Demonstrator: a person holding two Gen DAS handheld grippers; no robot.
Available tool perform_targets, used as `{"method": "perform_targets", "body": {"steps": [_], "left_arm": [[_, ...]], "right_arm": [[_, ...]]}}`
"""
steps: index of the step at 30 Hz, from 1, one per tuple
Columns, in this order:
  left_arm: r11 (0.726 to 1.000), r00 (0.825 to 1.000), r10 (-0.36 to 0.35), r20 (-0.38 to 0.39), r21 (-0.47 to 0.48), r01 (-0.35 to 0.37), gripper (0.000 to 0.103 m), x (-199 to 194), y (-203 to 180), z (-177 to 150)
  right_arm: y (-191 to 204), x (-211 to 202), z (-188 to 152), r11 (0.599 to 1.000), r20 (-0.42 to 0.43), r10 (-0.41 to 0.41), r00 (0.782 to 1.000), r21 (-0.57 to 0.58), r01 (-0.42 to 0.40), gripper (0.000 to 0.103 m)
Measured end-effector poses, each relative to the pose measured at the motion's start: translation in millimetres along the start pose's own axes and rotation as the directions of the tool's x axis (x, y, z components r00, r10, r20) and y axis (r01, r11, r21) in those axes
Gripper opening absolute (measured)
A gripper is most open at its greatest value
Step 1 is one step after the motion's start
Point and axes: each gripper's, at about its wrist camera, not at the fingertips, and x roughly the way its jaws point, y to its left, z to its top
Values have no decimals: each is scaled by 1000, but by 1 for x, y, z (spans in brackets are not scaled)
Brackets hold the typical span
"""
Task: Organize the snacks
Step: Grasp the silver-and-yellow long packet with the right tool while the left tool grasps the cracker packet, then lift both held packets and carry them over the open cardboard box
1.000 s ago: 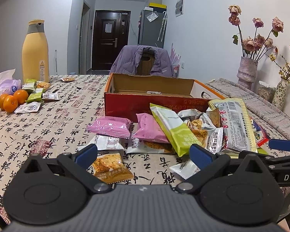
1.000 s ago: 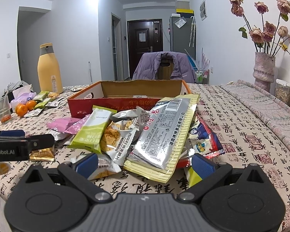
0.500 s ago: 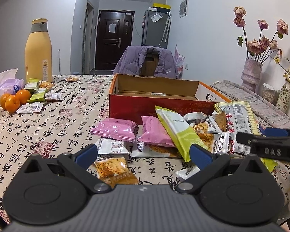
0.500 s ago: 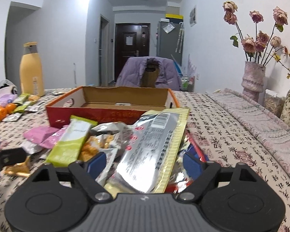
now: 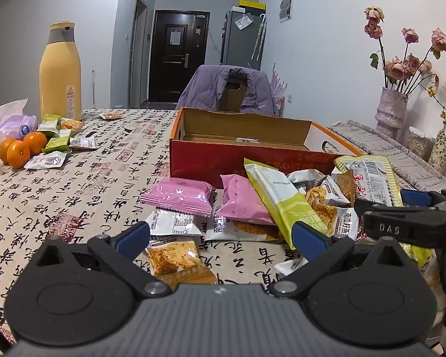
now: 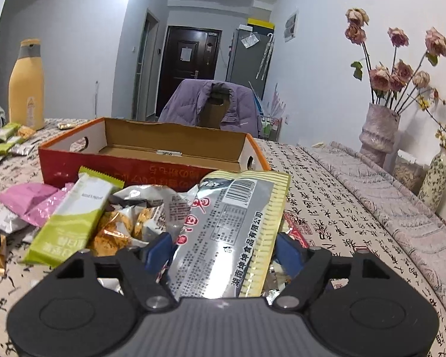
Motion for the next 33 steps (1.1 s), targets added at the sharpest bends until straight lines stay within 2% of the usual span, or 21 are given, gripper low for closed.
{"method": "perform_targets", "body": {"steps": [2, 6, 12, 16, 19, 24, 33], "left_arm": [[1000, 1000, 1, -3, 2, -1, 103, 0, -1, 0], [1000, 1000, 4, -5, 2, -4, 103, 0, -1, 0], [1000, 1000, 10, -1, 0, -10, 103, -2, 0, 0], [1000, 1000, 14, -2, -5, -14, 103, -4, 2, 0], [1000, 1000, 19, 1, -11, -19, 103, -6, 4, -1], [1000, 1000, 25, -3, -17, -25, 103, -8, 5, -2], [997, 997, 69, -42, -27, -70, 103, -5, 12, -3]], "right_arm": [[5, 1, -2, 999, -4, -10, 1000, -31, 9, 82], [12, 2, -5, 997, -6, -37, 999, -71, 37, 81], [14, -1, -7, 993, -20, -34, 999, -113, 32, 73], [6, -6, -9, 992, -21, -12, 1000, -122, 9, 64], [-4, -10, -11, 996, -42, 22, 999, -86, -26, 43], [-19, -17, -14, 998, -22, 49, 999, -31, -50, 38], [-40, -37, -13, 995, 61, 72, 995, 60, -76, 37]]}}
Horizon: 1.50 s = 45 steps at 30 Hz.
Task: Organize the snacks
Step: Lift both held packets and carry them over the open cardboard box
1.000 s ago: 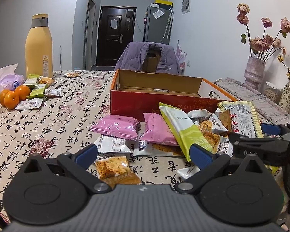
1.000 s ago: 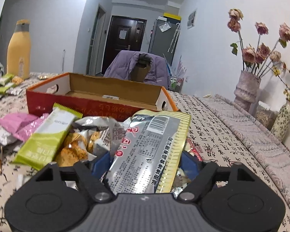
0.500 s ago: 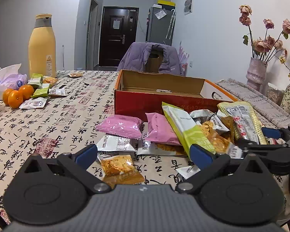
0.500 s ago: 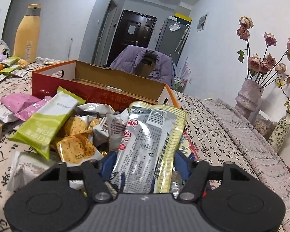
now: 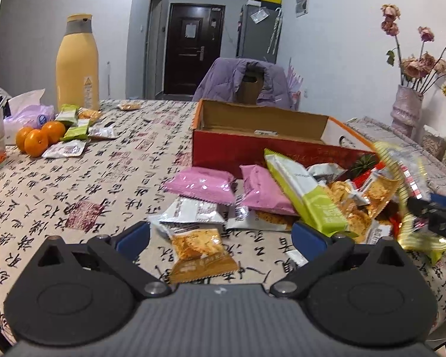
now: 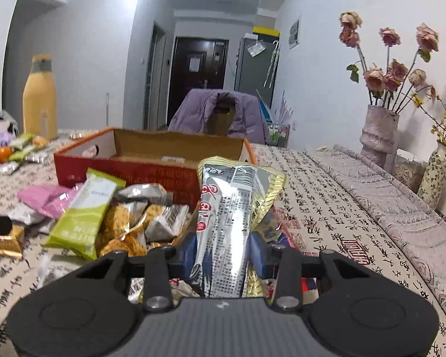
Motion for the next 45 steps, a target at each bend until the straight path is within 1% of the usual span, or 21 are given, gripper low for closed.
{"method": "perform_targets", "body": {"steps": [5, 8, 10, 14, 16, 18, 19, 20, 21, 23, 24, 27, 29, 37, 45], "left_arm": [[999, 996, 45, -80, 0, -46, 103, 15, 5, -2], [996, 990, 84, -114, 4, -84, 103, 26, 8, -2], [995, 986, 101, -134, -15, -103, 103, 34, 14, 0], [990, 977, 115, -182, -54, -127, 87, 47, 22, 4], [990, 976, 119, -185, -59, -131, 85, 50, 24, 6], [989, 975, 121, -186, -59, -134, 77, 51, 23, 8], [989, 975, 120, -186, -61, -133, 74, 52, 23, 9], [989, 975, 120, -185, -59, -133, 69, 52, 23, 9], [990, 976, 120, -183, -52, -132, 59, 52, 22, 9], [991, 977, 120, -177, -35, -128, 48, 52, 19, 9], [992, 978, 116, -175, -34, -124, 45, 51, 19, 8], [995, 983, 86, -164, -33, -92, 44, 44, 18, 6], [996, 985, 82, -150, -19, -85, 43, 39, 16, 5], [1000, 996, 21, -82, 10, -20, 43, 11, 6, 8], [998, 999, -41, 0, 41, 41, 43, -7, -9, 27]], "right_arm": [[-4, -8, 1, 1000, 30, 16, 999, 22, -16, 37], [-4, -8, -1, 999, 29, 26, 999, 28, -27, 38], [-4, -8, -2, 999, 26, 32, 999, 31, -33, 38], [-3, -7, -4, 998, 20, 40, 999, 38, -41, 38], [-3, -8, -5, 998, 20, 50, 999, 43, -51, 38], [-3, -8, -6, 997, 21, 57, 998, 46, -58, 38], [-3, -9, -6, 997, 20, 58, 998, 46, -59, 38], [-2, -9, -7, 997, 19, 59, 998, 47, -60, 38], [-2, -9, -7, 997, 18, 61, 998, 49, -62, 38], [-2, -9, -7, 997, 16, 64, 998, 50, -64, 38], [-2, -9, -8, 997, 16, 65, 998, 50, -66, 38], [-1, -11, -8, 996, 21, 71, 997, 49, -72, 38], [-1, -12, -7, 996, 23, 73, 997, 49, -74, 38], [0, -18, -7, 995, 38, 83, 996, 49, -85, 38], [-1, -19, 3, 993, 65, 105, 992, 47, -109, 38]]}}
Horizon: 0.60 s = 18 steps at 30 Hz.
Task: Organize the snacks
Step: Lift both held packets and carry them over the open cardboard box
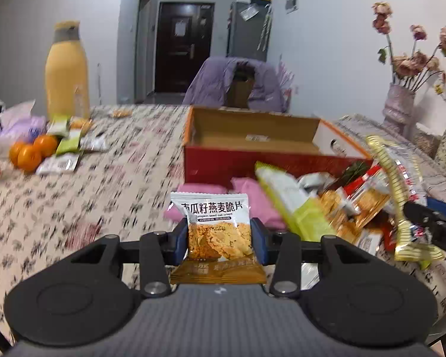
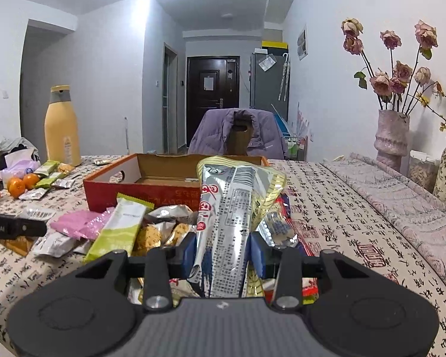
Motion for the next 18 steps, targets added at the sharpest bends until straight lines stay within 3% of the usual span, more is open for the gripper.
{"method": "perform_targets", "body": {"steps": [8, 18], "left_arm": [[999, 994, -30, 104, 42, 25, 43, 0, -19, 40], [999, 986, -22, 168, 49, 14, 43, 33, -36, 88]], "right_arm": [[-3, 18, 29, 1000, 44, 16, 999, 4, -16, 38], [-10, 80, 86, 999, 69, 35, 997, 20, -37, 38]]}}
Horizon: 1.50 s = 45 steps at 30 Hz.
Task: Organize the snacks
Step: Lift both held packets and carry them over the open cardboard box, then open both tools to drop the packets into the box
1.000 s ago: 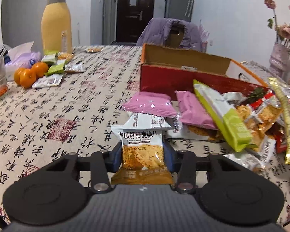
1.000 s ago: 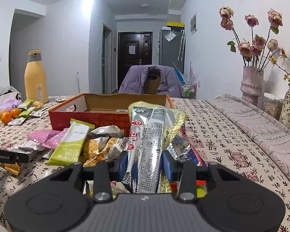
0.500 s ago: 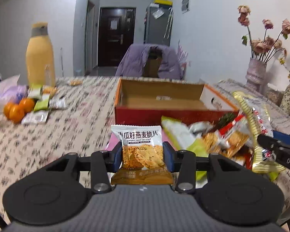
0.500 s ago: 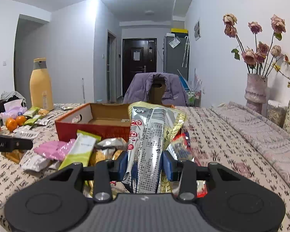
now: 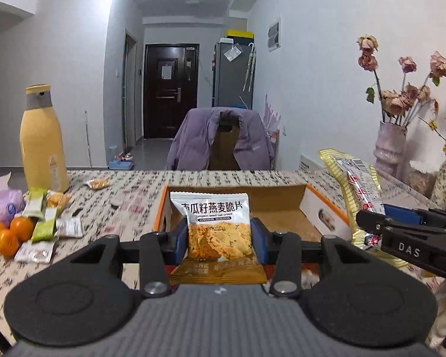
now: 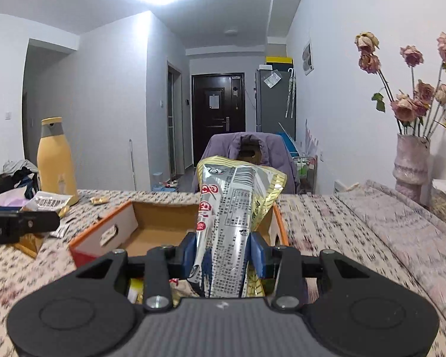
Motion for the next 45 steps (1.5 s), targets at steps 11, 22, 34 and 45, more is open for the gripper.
{"method": "perform_targets", "body": {"steps": [11, 22, 34, 45], "left_arm": [[998, 998, 55, 12, -17, -55, 44, 69, -4, 34], [989, 984, 133, -118, -49, -140, 44, 146, 12, 11], [995, 979, 53, -197, -77, -69, 71, 166, 23, -12], [994, 993, 53, -109, -90, -63, 103, 148, 21, -4]], "right_arm": [[8, 83, 35, 999, -51, -17, 999, -49, 14, 38], [2, 149, 5, 996, -216, -68, 974, -70, 54, 38], [-9, 157, -9, 997, -270, -64, 961, -60, 50, 57], [-26, 135, 0, 998, -175, -32, 984, 42, 40, 103]]}}
